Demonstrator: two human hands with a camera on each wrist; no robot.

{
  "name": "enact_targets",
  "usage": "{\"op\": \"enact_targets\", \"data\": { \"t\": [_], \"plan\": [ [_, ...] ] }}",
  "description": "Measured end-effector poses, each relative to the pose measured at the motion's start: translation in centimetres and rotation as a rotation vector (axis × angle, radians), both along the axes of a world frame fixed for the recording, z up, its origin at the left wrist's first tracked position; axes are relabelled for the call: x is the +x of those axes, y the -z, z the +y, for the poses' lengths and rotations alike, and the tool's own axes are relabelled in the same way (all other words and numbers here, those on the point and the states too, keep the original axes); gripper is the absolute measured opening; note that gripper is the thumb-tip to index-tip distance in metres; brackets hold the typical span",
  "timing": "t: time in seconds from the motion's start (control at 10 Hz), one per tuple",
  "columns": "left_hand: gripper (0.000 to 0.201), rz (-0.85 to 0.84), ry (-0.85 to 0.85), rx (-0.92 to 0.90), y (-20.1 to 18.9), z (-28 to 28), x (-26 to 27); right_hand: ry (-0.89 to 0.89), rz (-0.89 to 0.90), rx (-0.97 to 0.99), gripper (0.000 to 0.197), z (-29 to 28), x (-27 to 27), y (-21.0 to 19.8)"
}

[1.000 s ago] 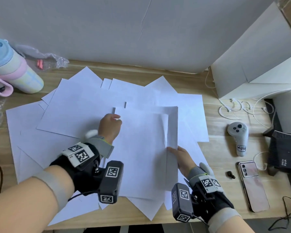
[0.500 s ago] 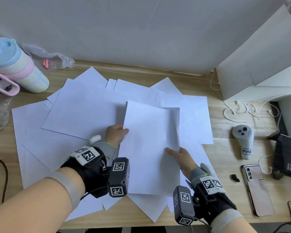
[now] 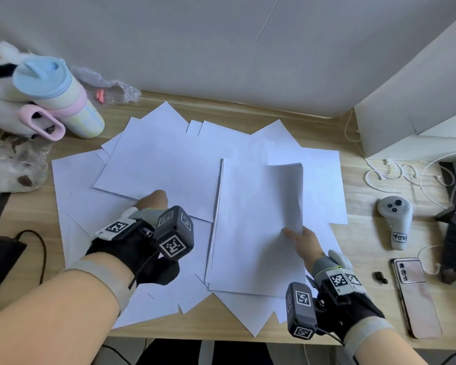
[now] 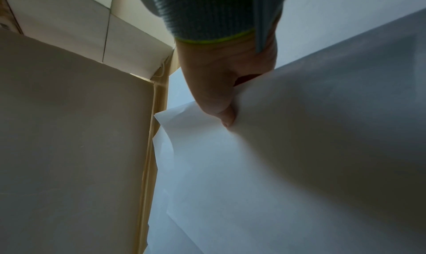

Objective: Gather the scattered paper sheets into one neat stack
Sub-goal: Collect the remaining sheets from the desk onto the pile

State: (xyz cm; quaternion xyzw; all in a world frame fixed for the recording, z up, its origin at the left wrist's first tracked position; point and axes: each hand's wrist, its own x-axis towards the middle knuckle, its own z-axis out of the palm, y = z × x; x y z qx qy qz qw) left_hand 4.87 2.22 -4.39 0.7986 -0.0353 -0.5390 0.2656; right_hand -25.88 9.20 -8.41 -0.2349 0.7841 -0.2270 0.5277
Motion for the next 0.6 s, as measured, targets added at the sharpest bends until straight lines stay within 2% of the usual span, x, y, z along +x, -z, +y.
{"op": "enact_targets", "data": {
  "t": [0.1, 0.2, 0.3, 0.4, 0.5, 0.6],
  "plan": [
    [0.032, -0.014, 0.036, -0.027, 0.1, -0.1, -0.1, -0.028, 0.018, 0.02, 0.013, 0.1, 0.4, 0.2],
    [0.035, -0.113, 0.113, -0.059, 1.1, -0.6, 0.1, -0.047, 0.053, 0.042, 0.013, 0.2, 0.9, 0.0],
    [0.04, -0.214, 0.147, -0.234, -1.7, -1.6, -0.7, -0.049, 0.068, 0.046, 0.013, 0.3, 1.1, -0.3],
    [0.03, -0.193, 0.184, -0.529, -5.1, -2.8, -2.1, -0.033, 0.064, 0.055, 0.016, 0.3, 1.3, -0.6],
    [0.015, -0.086, 0.335, -0.695, -8.3, -3.5, -3.4, -0.017, 0.033, 0.051, 0.024, 0.5, 1.5, -0.9],
    [0.018, -0.005, 0.513, -0.802, -11.1, -3.8, -4.8, 0.021, -0.024, 0.045, 0.028, 0.8, 1.4, -1.2]
  ]
}}
